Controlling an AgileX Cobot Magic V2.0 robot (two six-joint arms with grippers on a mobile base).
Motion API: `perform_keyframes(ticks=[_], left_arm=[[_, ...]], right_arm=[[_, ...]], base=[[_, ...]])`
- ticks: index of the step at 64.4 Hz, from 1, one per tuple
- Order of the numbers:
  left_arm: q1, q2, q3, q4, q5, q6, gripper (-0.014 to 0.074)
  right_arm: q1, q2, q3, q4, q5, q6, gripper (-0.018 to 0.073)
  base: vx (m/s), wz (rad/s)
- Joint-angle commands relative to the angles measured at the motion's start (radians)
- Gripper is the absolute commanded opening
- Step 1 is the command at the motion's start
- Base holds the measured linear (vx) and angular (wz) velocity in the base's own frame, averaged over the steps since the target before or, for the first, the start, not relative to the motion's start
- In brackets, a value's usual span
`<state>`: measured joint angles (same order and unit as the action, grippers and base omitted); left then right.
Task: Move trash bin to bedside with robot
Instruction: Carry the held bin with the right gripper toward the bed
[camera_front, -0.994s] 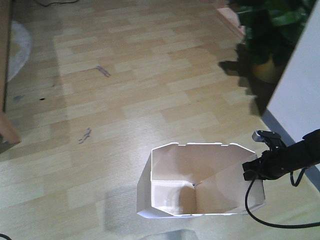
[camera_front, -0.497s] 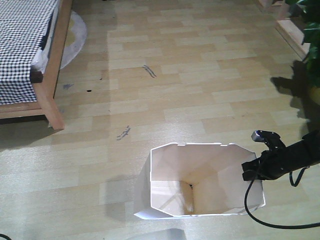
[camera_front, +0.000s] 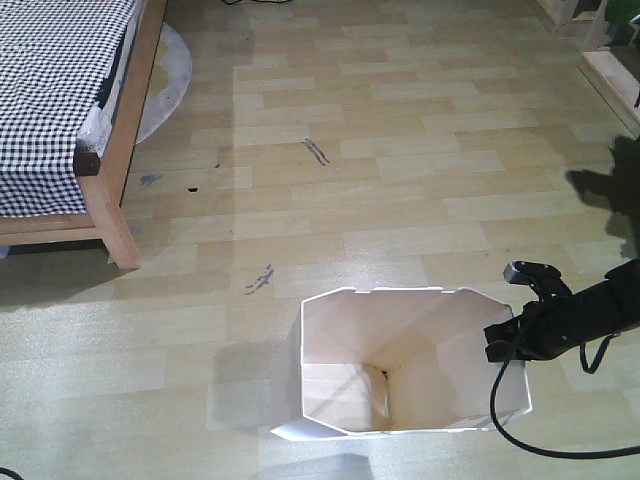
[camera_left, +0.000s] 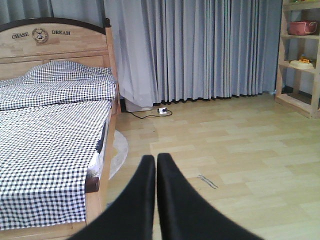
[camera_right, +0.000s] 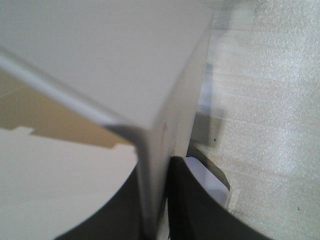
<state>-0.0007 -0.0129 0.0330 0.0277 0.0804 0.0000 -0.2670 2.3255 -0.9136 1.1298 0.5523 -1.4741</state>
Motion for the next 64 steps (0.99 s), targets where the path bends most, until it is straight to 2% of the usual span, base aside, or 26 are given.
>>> perform_keyframes(ticks=[1,64], left_arm=[[-0.006,-0.015,0.012,-0.009,-0.075,-0.014,-0.0006],[-0.006,-0.015,0.012,-0.009,-0.075,-0.014,-0.0006]], right_arm=[[-0.004,-0.069,-0.010,0.054,0.203,-0.003,-0.0005],[-0.004,-0.069,-0.010,0.054,0.204,-0.003,-0.0005]], base=[[0.17,0.01],[0.21,-0.05]])
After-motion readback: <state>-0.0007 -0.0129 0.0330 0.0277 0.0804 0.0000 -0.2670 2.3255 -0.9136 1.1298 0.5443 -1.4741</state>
